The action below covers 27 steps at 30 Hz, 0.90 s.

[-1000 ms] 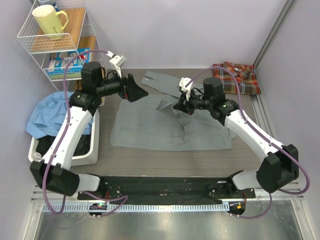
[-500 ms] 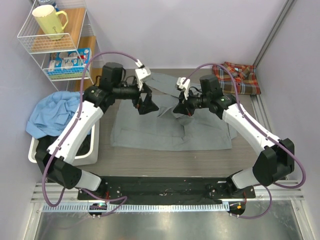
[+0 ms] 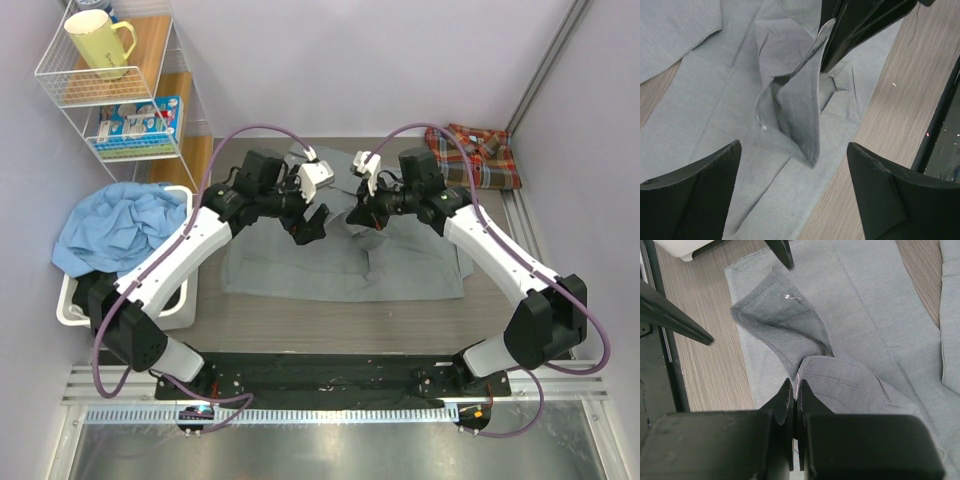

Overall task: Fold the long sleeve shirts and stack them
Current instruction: Fold the shirt

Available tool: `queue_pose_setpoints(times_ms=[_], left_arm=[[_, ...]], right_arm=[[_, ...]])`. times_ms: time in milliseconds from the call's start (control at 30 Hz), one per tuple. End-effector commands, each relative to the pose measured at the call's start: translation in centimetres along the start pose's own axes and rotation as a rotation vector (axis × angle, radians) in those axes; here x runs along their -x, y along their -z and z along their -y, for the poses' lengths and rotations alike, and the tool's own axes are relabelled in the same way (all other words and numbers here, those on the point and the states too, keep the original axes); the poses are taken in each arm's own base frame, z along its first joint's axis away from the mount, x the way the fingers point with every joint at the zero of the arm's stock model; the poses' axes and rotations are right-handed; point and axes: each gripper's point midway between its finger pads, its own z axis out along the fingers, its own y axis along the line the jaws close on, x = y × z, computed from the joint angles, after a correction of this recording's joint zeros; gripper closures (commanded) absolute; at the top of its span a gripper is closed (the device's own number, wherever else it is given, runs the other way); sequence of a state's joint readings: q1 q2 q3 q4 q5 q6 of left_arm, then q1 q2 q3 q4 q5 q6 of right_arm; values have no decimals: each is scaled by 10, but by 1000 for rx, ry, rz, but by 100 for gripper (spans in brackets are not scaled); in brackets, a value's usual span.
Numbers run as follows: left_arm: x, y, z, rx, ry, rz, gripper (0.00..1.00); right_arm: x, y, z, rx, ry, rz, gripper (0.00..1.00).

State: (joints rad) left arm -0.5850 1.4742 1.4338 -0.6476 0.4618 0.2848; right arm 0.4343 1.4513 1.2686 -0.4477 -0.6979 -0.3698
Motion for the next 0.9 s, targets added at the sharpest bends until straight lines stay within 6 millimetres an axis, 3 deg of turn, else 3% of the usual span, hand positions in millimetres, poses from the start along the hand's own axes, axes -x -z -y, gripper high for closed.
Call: queue_pose_setpoints(times_ms=[0,133,300,400,433,467,533,600,633,700,733,767,833,867], left_arm=[[32,-20,0,-8,-75,109,17],[36,-36,-5,-13,-106,116,25],[38,-45,-4,-53,-115,113,55],[41,-50,-3,-75,-104,118,78],[44,-51,-9,-49,-106,119,95],[48,-52,-14,-21,-103,127,100],[60,-53,-33,47,-100,158,100],[90,-43,-64,143,-90,251,100],[92,-47,-80,169,-73,256,100],[113,-46,-95,186,-83,309,100],[126,-50,-106,192,-90,336,100],[138,-52,-107,180,-106,370,100],[160,-52,-107,154,-142,425,100],[156,-66,-112,143,-133,418,100]], right_arm=[[26,2,5,-5,30,61,99],[30,3,6,-8,40,72,99],[38,4,7,-14,50,94,99],[46,6,8,-19,58,110,99],[46,6,9,-27,56,110,98],[47,7,11,-39,56,112,96],[45,12,17,-78,37,107,73],[39,18,27,-120,-20,104,54],[30,28,37,-154,-63,103,49],[20,36,46,-191,-160,105,38],[10,40,48,-205,-201,99,36],[4,51,59,-242,-241,106,34],[-7,60,60,-263,-320,114,34],[-13,68,67,-289,-354,119,35]])
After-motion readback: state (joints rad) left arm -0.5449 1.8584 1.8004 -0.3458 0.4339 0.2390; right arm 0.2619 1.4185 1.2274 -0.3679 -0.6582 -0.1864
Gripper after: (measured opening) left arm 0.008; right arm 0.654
